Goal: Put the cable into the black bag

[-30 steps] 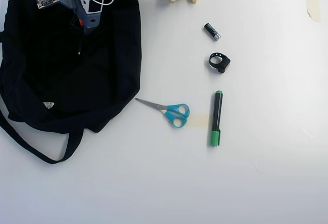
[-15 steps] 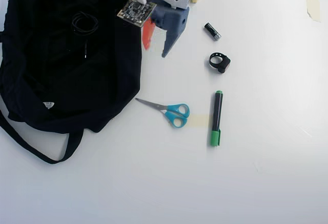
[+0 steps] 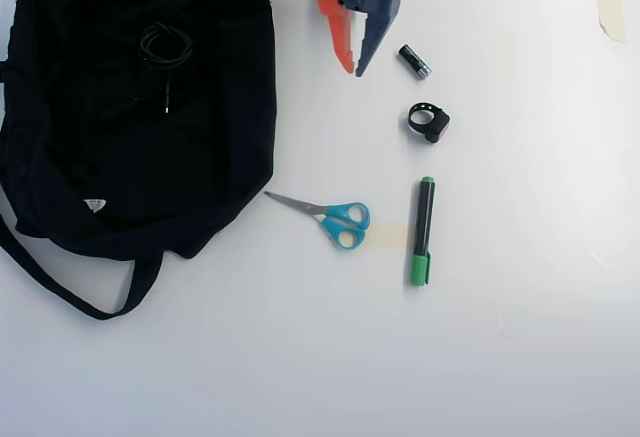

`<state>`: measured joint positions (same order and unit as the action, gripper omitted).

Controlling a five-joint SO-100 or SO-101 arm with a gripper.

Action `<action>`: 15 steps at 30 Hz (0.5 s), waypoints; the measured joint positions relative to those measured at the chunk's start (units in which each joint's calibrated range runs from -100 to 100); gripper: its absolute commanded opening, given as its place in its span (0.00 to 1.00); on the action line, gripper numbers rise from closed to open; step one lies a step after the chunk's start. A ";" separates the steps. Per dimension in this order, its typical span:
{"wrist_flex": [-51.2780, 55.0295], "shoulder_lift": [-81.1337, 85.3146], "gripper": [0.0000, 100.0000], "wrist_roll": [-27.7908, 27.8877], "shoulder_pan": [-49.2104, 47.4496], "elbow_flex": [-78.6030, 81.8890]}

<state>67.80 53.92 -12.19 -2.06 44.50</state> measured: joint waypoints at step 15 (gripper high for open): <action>-2.83 33.62 0.02 9.43 -3.75 37.26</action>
<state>64.96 87.55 -2.76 -5.80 81.76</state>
